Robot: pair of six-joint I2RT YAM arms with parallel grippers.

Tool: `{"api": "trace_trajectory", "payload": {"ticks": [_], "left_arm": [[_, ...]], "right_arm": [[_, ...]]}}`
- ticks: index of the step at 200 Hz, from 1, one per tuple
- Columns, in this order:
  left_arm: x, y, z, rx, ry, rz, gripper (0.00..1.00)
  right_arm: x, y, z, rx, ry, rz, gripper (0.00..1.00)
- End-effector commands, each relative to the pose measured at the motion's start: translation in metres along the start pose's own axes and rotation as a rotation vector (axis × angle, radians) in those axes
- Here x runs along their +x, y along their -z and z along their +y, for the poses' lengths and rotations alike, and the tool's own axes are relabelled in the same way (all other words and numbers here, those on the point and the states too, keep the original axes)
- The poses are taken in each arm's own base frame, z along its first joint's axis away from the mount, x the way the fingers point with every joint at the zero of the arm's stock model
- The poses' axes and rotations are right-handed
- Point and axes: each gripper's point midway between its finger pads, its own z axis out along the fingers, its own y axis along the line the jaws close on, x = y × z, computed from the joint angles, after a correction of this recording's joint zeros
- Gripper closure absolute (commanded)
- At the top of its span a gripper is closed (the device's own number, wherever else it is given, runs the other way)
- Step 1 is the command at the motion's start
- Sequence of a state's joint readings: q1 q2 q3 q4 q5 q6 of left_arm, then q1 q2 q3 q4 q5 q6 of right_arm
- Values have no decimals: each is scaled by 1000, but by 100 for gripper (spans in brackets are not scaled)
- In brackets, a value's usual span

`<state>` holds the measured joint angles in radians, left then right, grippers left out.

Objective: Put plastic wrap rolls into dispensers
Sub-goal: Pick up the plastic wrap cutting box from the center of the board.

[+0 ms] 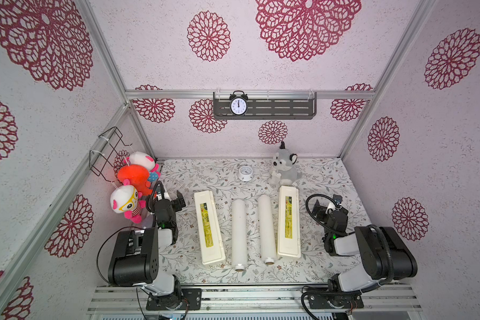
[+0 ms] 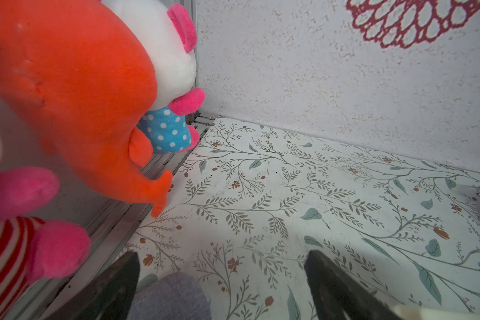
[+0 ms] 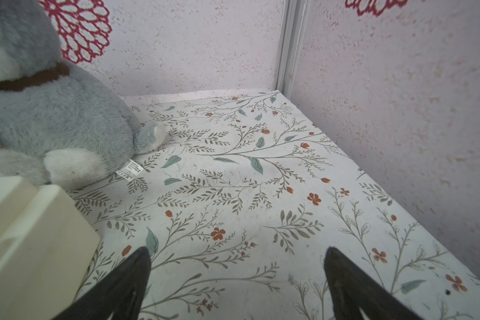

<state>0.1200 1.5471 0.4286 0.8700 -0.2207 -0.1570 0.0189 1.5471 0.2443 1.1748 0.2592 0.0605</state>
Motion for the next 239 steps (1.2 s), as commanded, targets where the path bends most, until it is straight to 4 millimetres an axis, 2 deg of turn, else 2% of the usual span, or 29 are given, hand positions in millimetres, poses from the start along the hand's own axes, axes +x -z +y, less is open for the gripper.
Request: {"api": "trace_trajectory", "payload": {"ticks": [1,19,32,62,76,97,128,149,191,239], "left_arm": [[3,1,2,-9,-14,5,2],[-2,2,3,-15,-7,1,2],[-14,6,4,-25,-9,12,2],[-44,10,0,-49,-18,48,2],[-59,10,-14,7,52,75,2],[-71,14,-39,75,125,137,2],[-69,22,-76,158,184,211,2],[-63,30,-92,211,237,245,2],[-45,45,-114,285,280,293,2],[-30,48,-127,323,285,324,2]], "right_arm": [[-14,1,1,4,1,-47,1],[-17,3,-3,22,-14,-58,2],[-24,4,-7,39,-20,-35,2],[-59,4,6,-22,-33,10,2],[-72,5,19,-86,-64,60,2],[-72,6,36,-143,-120,196,1],[-58,11,69,-216,-159,381,1],[-42,15,96,-261,-155,490,1],[-12,21,144,-319,-139,621,1],[19,21,175,-291,-77,713,1]]}}
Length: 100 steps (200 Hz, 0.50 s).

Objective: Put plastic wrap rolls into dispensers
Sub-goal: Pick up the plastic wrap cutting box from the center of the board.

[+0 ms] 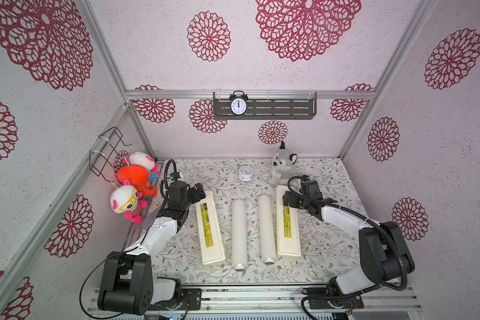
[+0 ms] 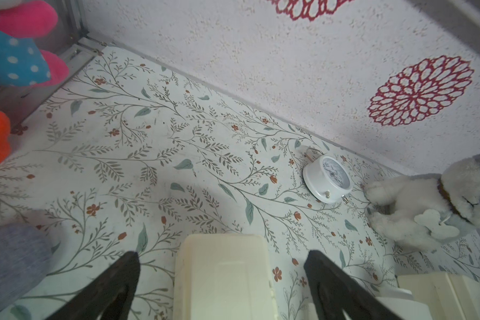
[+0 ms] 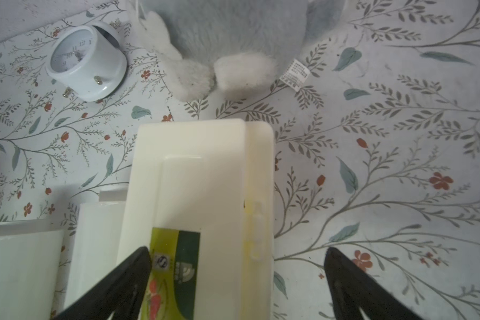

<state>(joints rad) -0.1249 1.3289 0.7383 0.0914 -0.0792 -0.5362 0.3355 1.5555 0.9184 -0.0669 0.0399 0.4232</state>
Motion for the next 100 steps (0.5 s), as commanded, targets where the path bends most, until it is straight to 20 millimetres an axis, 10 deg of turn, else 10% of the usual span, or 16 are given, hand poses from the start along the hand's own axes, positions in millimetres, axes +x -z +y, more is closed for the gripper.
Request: {"api": "trace_trajectory", "payload": {"ticks": [1,100], "left_arm": [[1,0,-8,36,32,-2,2],[13,-7,-9,43,43,32,2]], "right_arm": [[16,-7,4,58,-7,66,1],[61,-23,6,213,164,297,1]]}}
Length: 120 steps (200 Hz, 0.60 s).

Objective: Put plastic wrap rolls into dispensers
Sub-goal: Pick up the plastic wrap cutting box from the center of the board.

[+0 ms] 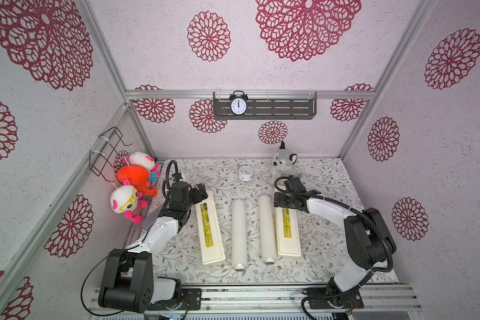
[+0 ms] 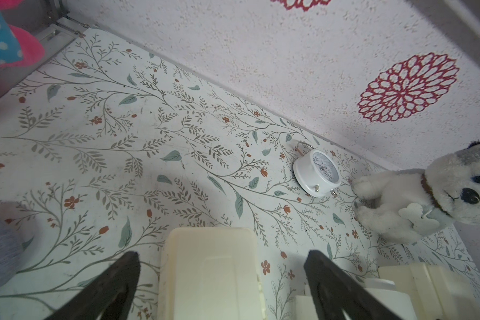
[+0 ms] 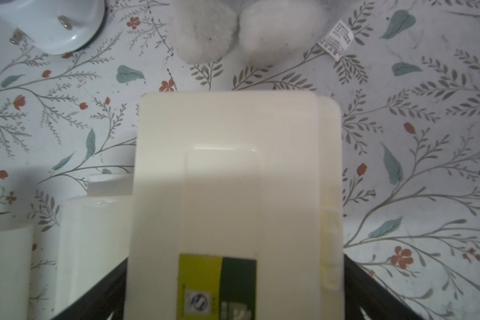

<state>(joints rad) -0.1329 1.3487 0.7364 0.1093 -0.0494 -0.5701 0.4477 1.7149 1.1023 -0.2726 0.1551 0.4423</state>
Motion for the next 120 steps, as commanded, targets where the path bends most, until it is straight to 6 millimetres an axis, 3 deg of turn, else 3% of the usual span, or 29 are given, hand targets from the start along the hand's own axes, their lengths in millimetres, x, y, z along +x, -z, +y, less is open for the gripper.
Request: {"api": "trace_trajectory", "payload": {"ticks": [1,36,78,90,120], "left_arm": [[7,-3,-2,13,13,11,2],[8,-4,-1,10,18,16,2],[6,-2,-5,20,18,20,2],[5,-2,-7,27,16,22,2],[5,-1,-9,34,16,28,2]], "right_arm": [[42,-9,-13,101,81,162,1],[57,-20,-19,143,100,211,1],[41,-5,-14,98,89,149,5],[37,-1,-11,55,82,142,1],[31,7,-19,72,89,133,1]]}}
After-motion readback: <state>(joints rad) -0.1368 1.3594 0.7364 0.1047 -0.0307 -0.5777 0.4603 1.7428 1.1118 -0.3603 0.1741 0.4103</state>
